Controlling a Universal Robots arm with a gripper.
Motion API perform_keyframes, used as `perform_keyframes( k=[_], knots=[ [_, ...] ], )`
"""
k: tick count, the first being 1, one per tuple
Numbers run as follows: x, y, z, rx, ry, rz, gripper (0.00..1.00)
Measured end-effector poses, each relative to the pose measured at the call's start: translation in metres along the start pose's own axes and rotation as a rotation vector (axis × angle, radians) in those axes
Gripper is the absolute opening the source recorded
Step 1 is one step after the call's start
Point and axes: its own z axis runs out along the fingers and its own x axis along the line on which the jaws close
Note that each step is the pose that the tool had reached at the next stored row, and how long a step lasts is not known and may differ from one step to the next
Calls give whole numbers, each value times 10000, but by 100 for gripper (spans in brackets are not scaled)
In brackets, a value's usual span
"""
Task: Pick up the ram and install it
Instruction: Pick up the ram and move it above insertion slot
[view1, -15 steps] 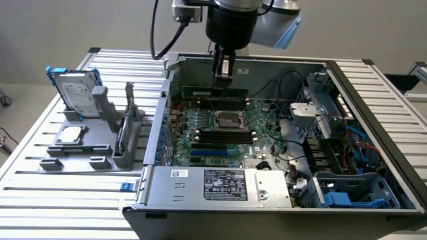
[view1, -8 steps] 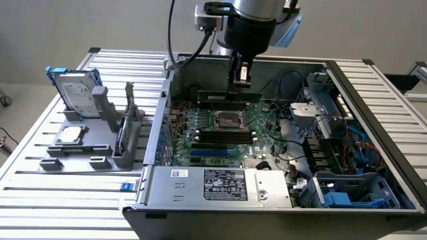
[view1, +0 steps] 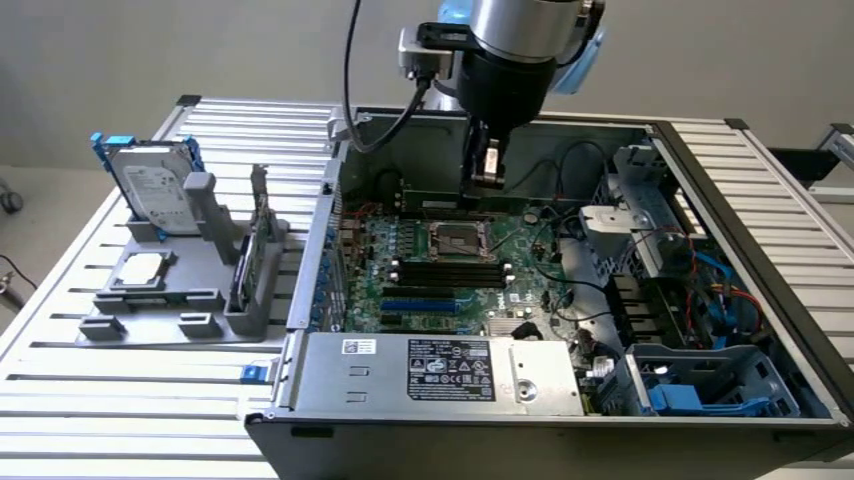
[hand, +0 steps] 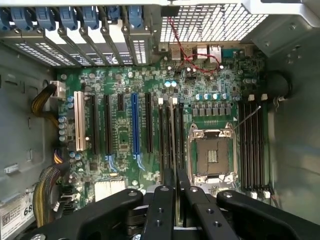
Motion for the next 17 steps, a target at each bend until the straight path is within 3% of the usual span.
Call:
perform_keyframes(
  k=[3,6,10,12,17],
  knots=[
    [-3,4,56,8,-3,16,14],
    [0,26,101,74,-7,16,14],
    [-1,33,128,275,-54,12,14],
    [1,40,152,337,-62,26,14],
    [2,41,162,343,-60,40,14]
  ],
)
